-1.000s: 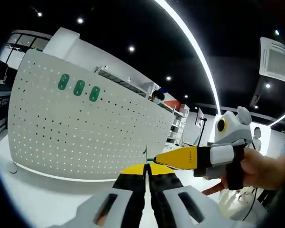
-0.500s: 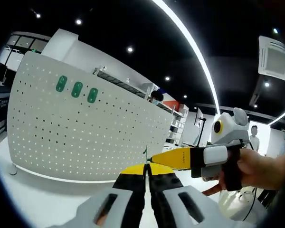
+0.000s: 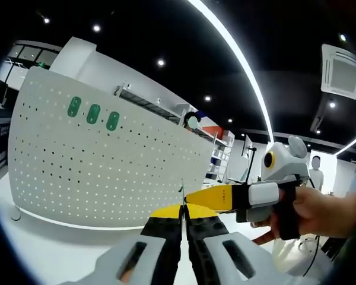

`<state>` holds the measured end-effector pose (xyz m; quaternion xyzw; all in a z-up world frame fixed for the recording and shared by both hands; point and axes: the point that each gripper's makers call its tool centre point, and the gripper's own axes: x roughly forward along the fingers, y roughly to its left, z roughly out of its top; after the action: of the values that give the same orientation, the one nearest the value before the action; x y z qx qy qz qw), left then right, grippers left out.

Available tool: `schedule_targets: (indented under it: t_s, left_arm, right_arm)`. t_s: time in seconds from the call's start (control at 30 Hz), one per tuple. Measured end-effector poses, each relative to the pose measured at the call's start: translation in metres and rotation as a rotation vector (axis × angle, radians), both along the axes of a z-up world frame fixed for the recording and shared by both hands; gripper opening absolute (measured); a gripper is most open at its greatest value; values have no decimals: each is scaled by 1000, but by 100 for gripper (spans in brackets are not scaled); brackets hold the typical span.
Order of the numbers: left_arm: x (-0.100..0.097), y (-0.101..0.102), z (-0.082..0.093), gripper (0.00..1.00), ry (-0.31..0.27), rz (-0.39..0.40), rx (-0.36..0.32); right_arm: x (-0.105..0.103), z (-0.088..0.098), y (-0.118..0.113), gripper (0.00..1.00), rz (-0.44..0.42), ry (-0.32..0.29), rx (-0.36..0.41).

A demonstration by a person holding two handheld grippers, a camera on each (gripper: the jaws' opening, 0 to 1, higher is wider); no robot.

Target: Insert the hook assembly into the mounting plate slot until the hook locks in place.

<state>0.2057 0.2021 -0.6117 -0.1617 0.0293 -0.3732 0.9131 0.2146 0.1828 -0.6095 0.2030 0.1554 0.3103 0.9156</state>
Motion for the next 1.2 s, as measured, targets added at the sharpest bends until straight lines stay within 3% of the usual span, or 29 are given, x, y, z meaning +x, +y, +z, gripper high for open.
schedule_targets:
  t_s: [0.5, 0.77, 1.2]
  left_arm:
    - [1, 0, 2, 2, -5, 4, -9]
    - [2, -1, 1, 2, -7, 3, -1]
    - [3, -4, 2, 3, -16, -7, 52]
  right_arm:
    - [0, 2, 1, 2, -3, 9, 25]
    - [1, 2, 1, 2, 9, -14, -13]
    - [1, 7, 1, 1, 15, -102, -136]
